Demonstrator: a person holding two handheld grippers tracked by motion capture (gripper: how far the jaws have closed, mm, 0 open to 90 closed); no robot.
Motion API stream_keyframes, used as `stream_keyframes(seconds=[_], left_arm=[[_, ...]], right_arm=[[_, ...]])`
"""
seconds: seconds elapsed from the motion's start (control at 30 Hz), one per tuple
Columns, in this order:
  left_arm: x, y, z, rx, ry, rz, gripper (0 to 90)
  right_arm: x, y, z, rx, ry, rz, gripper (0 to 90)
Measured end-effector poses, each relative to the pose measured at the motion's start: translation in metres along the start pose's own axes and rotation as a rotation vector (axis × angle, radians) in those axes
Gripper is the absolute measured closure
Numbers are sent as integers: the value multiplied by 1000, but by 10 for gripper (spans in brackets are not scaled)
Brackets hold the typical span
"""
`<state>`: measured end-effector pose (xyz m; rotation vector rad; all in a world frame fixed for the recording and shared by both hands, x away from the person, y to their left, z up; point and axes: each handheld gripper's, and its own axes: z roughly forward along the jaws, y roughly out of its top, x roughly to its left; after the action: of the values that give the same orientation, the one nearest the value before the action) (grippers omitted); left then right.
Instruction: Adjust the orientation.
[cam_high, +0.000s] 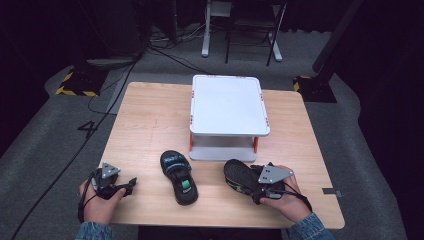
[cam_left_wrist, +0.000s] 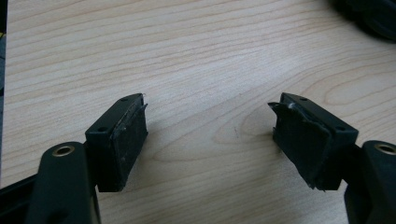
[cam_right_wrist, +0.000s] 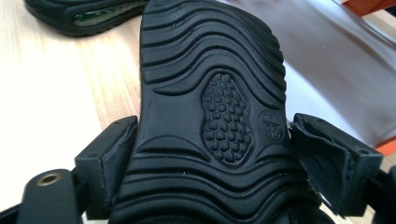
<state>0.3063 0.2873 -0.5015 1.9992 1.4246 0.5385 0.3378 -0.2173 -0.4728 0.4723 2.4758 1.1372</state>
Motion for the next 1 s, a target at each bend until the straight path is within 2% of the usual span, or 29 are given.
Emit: stream_keyframes(seconds=[0.1,0.23,0.33,0.47,0.5,0.6,0.63,0.73,0.77,0.8,0.83,0.9,0.97,1.0], left_arm=[[0,0,0,-5,0,0,257],[0,0,1,-6,-4,-5,257],[1,0,1,-6,-5,-2,257],[0,1,2,-8,-7,-1,257],[0,2,3,-9,-8,1,256],[-2,3,4,-5,-17,10,255],[-3,4,5,-3,-18,8,255],[-5,6,7,-10,-24,15,256],[-6,6,7,-9,-25,14,255],[-6,6,8,-8,-28,20,254],[-6,7,8,-7,-28,15,254],[-7,7,8,-7,-29,15,254],[-7,7,8,-9,-30,16,255],[-6,6,8,-9,-32,16,255]], right_arm=[[-2,2,-1,-1,10,38,193],[-2,5,-5,-5,17,50,211],[-1,11,-11,-2,62,85,218],[5,23,-23,-15,171,146,255],[7,26,-25,-4,225,164,257],[16,31,-27,16,312,183,258],[20,32,-27,36,354,187,259],[27,33,-23,86,437,203,258],[28,31,-20,102,441,211,256],[26,29,-19,88,427,228,255],[21,26,-18,74,407,272,253],[13,19,-16,55,369,325,271],[3,11,-19,-18,334,345,387],[-1,8,-20,-33,302,353,383]])
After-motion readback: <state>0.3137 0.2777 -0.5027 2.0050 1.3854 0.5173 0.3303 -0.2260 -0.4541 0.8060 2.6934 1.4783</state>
